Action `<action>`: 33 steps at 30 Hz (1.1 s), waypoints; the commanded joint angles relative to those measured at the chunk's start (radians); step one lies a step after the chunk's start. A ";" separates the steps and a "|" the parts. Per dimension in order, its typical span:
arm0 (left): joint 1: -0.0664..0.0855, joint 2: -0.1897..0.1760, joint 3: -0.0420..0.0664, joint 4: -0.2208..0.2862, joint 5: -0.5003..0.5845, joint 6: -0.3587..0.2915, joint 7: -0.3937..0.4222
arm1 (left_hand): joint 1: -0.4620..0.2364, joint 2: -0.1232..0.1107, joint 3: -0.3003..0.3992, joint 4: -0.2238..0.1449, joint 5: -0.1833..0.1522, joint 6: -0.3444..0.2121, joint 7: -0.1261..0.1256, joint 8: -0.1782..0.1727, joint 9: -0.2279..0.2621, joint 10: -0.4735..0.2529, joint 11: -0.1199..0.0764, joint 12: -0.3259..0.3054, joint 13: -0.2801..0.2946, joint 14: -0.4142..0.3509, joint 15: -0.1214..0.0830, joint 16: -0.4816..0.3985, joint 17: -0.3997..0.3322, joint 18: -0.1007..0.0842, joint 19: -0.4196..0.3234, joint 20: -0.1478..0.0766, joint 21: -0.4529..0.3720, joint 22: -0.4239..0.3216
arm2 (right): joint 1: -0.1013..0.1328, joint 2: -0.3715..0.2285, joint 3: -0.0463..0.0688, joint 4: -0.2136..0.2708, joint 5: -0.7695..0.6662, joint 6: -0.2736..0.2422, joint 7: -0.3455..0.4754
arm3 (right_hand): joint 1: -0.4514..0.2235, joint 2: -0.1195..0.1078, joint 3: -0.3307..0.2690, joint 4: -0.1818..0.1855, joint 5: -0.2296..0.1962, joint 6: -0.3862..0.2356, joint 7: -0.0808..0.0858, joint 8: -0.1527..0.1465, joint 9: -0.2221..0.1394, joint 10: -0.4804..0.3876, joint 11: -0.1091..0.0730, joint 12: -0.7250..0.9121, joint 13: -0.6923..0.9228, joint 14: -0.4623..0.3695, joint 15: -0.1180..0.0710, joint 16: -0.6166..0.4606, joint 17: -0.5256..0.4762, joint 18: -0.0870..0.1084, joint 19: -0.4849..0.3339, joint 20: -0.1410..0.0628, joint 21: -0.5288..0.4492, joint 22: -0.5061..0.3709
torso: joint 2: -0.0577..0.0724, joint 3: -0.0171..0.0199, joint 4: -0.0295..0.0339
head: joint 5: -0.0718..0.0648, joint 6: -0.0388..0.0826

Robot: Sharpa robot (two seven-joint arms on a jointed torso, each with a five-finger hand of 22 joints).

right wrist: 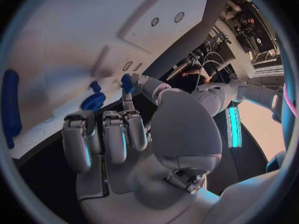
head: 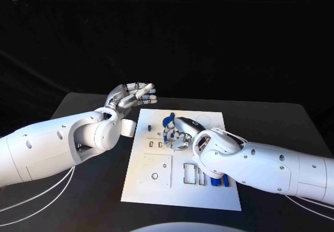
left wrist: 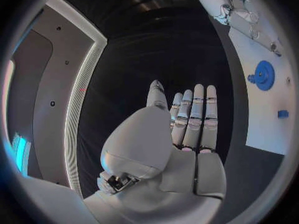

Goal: Assemble the parts on the task board

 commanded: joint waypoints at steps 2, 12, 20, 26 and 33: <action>0.001 0.005 0.001 0.000 -0.003 0.019 0.004 | 0.010 0.000 -0.005 0.000 0.004 0.005 0.025 0.002 0.001 0.003 0.000 0.003 0.001 -0.004 -0.002 -0.006 0.001 0.011 -0.004 0.001 -0.004 -0.001 | -0.009 0.015 -0.001 -0.011 -0.042 0.024 -0.020 | -0.010 -0.002 -0.001 0.004 0.003 0.007 -0.003 0.005 0.014 0.010 -0.005 -0.005 0.149 0.104 -0.005 0.006 0.263 -0.012 0.098 -0.008 -0.004 0.258 | 0.001 0.0021 -0.0001 | 0.004 -0.003; 0.001 0.007 0.001 -0.002 -0.003 0.020 0.003 | 0.010 0.000 -0.005 0.000 0.004 0.005 0.025 0.002 0.001 0.003 0.000 0.003 0.001 -0.004 -0.002 -0.006 0.001 0.011 -0.004 0.001 -0.004 -0.001 | -0.018 0.029 -0.003 -0.032 -0.052 0.034 -0.026 | -0.027 -0.017 -0.009 0.006 -0.002 0.004 -0.003 0.004 0.014 0.009 -0.005 -0.007 0.148 0.104 -0.005 0.006 0.263 -0.011 0.097 -0.008 -0.005 0.257 | 0.000 0.0011 0.0003 | 0.005 -0.006; 0.001 0.007 0.001 -0.002 -0.003 0.025 0.003 | 0.010 0.002 -0.009 0.001 0.002 0.005 0.025 0.002 0.002 0.003 0.000 0.002 0.001 -0.005 -0.001 -0.007 0.003 0.011 -0.005 0.002 -0.004 -0.002 | -0.022 0.031 -0.003 -0.038 -0.055 0.043 -0.027 | -0.031 -0.024 -0.012 0.006 -0.005 0.002 -0.003 0.002 0.014 0.008 -0.005 -0.009 0.146 0.104 -0.005 0.006 0.263 -0.011 0.096 -0.008 -0.007 0.256 | -0.001 0.0009 -0.0008 | 0.009 -0.011; 0.001 0.006 0.000 -0.002 -0.003 0.027 0.003 | 0.010 0.002 -0.009 0.001 0.002 0.005 0.025 0.002 0.002 0.003 0.000 0.002 0.001 -0.005 -0.001 -0.007 0.003 0.011 -0.005 0.002 -0.004 -0.002 | -0.023 0.029 -0.003 -0.045 -0.055 0.059 -0.032 | -0.034 -0.026 -0.013 0.007 -0.006 0.000 -0.003 0.001 0.014 0.007 -0.004 -0.010 0.145 0.104 -0.004 0.006 0.263 -0.010 0.095 -0.008 -0.008 0.255 | -0.001 0.0007 0.0007 | 0.009 -0.013; 0.001 0.006 0.000 -0.002 -0.003 0.028 0.003 | 0.010 0.002 -0.009 0.001 0.002 0.005 0.025 0.002 0.002 0.003 0.000 0.002 0.001 -0.005 -0.001 -0.007 0.003 0.011 -0.005 0.002 -0.004 -0.002 | -0.024 0.029 -0.004 -0.048 -0.055 0.059 -0.031 | -0.036 -0.030 -0.015 0.006 -0.008 -0.002 -0.002 0.000 0.013 0.006 -0.004 -0.011 0.144 0.104 -0.004 0.006 0.263 -0.010 0.094 -0.008 -0.009 0.255 | 0.000 0.0007 0.0001 | 0.010 -0.014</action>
